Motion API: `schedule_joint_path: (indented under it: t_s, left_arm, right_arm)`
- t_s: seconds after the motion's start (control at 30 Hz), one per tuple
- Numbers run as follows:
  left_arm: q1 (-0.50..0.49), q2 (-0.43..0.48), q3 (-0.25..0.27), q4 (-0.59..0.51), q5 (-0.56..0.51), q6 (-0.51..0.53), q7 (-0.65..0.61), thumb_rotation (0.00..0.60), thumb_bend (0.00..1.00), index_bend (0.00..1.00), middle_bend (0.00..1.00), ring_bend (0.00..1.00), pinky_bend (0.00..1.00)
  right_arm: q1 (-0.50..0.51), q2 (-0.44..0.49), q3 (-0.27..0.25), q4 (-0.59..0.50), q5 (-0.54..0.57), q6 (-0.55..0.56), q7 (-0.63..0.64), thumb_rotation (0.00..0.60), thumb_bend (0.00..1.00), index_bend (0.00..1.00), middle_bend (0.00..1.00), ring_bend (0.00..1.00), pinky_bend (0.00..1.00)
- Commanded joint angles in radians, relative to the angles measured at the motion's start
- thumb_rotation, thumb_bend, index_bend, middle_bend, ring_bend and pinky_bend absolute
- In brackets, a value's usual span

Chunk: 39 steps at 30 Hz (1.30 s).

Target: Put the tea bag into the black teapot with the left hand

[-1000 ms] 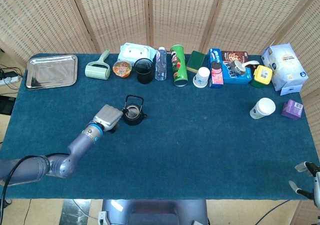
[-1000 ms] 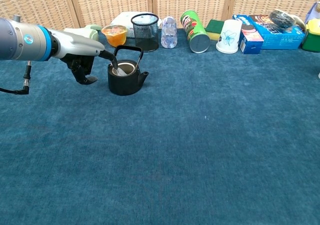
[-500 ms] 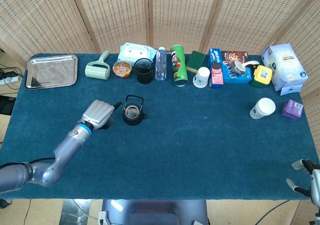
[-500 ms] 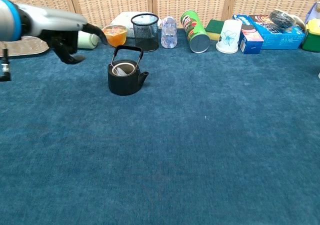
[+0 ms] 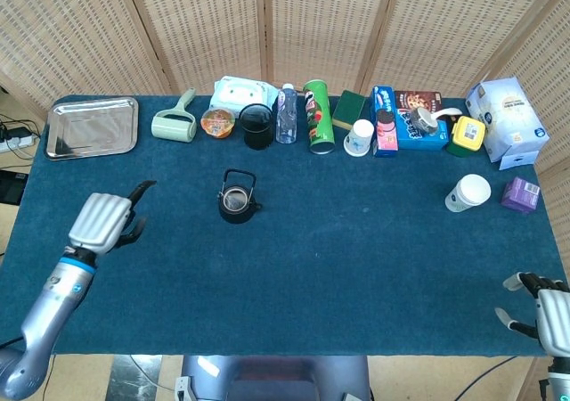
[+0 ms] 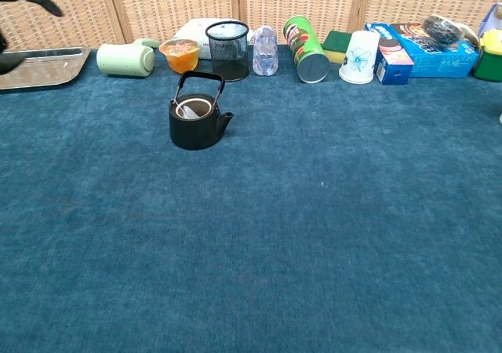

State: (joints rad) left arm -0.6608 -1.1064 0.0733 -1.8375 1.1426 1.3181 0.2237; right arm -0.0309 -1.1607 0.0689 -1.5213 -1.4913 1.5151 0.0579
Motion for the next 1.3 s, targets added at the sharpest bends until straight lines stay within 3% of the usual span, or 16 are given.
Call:
schedule_joint_path:
  t_s: [0.03, 0.3, 0.53, 0.73, 1.3]
  left_arm:
    - [0.116, 0.015, 0.034, 0.003, 0.075, 0.11, -0.062, 0.6, 0.51, 0.13, 0.77, 0.71, 0.73]
    - [0.294, -0.016, 0.05, 0.068, 0.177, 0.286, -0.122, 0.6, 0.4, 0.14, 0.56, 0.53, 0.59]
    - [0.441, -0.035, 0.05, 0.116, 0.203, 0.406, -0.183, 0.6, 0.3, 0.14, 0.5, 0.43, 0.53]
    - [0.518, -0.018, 0.06, 0.131, 0.22, 0.432, -0.23, 0.6, 0.29, 0.14, 0.48, 0.37, 0.46]
    - [0.593, -0.027, 0.009, 0.111, 0.284, 0.403, -0.202, 0.6, 0.29, 0.16, 0.47, 0.37, 0.45]
  right_arm:
    - [0.008, 0.003, 0.001, -0.008, -0.007, -0.003, -0.01, 0.6, 0.21, 0.44, 0.47, 0.46, 0.37]
    - [0.021, 0.012, 0.001, -0.034, -0.02, 0.0, -0.038, 0.6, 0.21, 0.44, 0.47, 0.42, 0.34]
    - [0.018, 0.018, -0.005, -0.056, -0.041, 0.025, -0.066, 0.6, 0.21, 0.42, 0.44, 0.39, 0.32]
    - [0.013, 0.02, -0.01, -0.058, -0.047, 0.039, -0.072, 0.6, 0.21, 0.42, 0.44, 0.39, 0.31]
    - [0.013, 0.011, -0.027, -0.041, -0.059, 0.04, -0.041, 0.6, 0.21, 0.42, 0.44, 0.39, 0.31]
